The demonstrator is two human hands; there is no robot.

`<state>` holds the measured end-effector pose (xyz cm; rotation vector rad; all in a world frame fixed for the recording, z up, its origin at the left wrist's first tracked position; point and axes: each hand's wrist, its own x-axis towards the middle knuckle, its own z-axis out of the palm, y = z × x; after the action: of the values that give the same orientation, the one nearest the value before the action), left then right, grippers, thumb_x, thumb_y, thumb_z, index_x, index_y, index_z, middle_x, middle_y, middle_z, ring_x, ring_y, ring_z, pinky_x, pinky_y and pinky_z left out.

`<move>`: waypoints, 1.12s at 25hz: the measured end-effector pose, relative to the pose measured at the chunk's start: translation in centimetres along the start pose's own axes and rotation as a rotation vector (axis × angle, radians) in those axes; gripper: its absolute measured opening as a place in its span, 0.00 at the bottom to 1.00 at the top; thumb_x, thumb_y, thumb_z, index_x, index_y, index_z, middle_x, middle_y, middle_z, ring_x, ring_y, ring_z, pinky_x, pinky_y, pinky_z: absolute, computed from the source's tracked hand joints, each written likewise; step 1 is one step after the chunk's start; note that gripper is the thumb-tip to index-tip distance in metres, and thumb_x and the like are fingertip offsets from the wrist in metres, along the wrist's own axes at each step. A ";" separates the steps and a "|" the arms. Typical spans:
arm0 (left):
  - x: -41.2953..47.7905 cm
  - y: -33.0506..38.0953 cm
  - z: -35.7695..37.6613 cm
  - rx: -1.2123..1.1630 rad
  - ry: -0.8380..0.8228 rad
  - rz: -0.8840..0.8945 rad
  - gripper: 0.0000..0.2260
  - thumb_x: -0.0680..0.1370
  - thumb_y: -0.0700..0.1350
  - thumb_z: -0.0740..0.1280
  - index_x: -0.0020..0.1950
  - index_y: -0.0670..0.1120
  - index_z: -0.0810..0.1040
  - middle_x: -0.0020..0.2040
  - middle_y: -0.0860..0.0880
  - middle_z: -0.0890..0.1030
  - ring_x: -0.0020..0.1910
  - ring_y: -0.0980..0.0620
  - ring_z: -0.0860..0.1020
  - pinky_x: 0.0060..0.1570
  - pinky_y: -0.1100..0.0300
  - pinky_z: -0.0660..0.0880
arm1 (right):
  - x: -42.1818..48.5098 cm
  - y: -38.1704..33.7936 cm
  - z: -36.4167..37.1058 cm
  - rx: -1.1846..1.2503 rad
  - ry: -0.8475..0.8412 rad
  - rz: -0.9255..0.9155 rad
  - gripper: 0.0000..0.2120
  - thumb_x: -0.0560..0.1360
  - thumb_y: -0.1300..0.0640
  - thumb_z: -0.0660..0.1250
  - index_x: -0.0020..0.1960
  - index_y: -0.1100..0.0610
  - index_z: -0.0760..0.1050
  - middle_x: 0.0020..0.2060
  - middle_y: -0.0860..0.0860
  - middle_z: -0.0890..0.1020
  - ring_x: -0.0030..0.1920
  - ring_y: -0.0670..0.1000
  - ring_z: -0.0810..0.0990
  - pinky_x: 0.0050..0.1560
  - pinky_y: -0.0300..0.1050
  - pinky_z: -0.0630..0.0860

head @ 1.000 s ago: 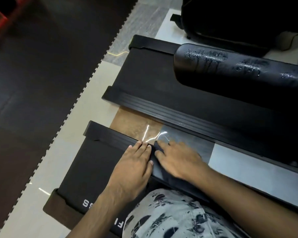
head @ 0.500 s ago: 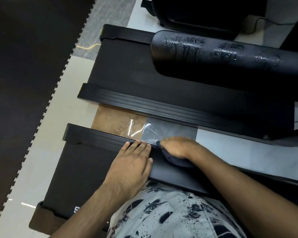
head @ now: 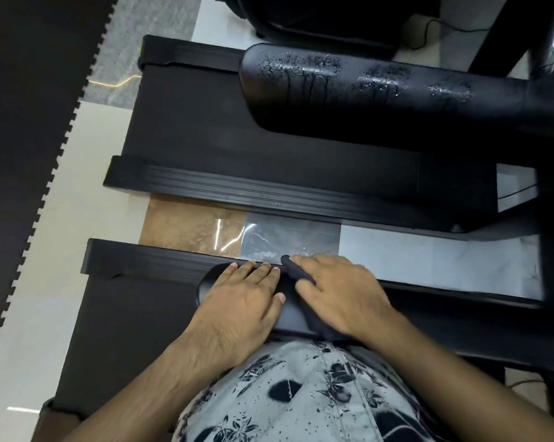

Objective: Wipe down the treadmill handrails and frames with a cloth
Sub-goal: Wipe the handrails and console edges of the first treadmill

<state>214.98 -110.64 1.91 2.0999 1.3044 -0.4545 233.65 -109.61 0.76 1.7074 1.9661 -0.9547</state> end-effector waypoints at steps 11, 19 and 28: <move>1.0 1.7 -0.3 0.056 -0.098 0.098 0.26 0.83 0.57 0.45 0.80 0.48 0.52 0.80 0.49 0.56 0.79 0.49 0.53 0.77 0.50 0.48 | 1.5 2.8 -1.9 0.113 -0.191 0.319 0.19 0.78 0.45 0.51 0.59 0.45 0.78 0.63 0.52 0.80 0.61 0.57 0.77 0.62 0.56 0.72; 2.1 3.2 -0.7 0.057 -0.140 0.161 0.27 0.83 0.58 0.46 0.79 0.47 0.53 0.80 0.49 0.57 0.78 0.50 0.55 0.77 0.52 0.49 | -0.3 4.0 -1.0 0.128 -0.111 0.449 0.20 0.75 0.45 0.51 0.58 0.45 0.79 0.61 0.52 0.80 0.63 0.57 0.76 0.62 0.56 0.70; 4.0 7.2 -0.6 0.059 -0.138 0.163 0.27 0.83 0.58 0.47 0.79 0.47 0.56 0.79 0.48 0.60 0.77 0.51 0.58 0.76 0.53 0.53 | -3.2 5.4 -0.5 0.029 -0.023 0.233 0.24 0.78 0.45 0.49 0.71 0.43 0.70 0.67 0.51 0.76 0.65 0.56 0.73 0.64 0.57 0.69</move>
<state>223.16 -109.86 2.35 2.1615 1.0444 -0.5619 239.60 -111.37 1.91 1.8824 1.7002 -0.9174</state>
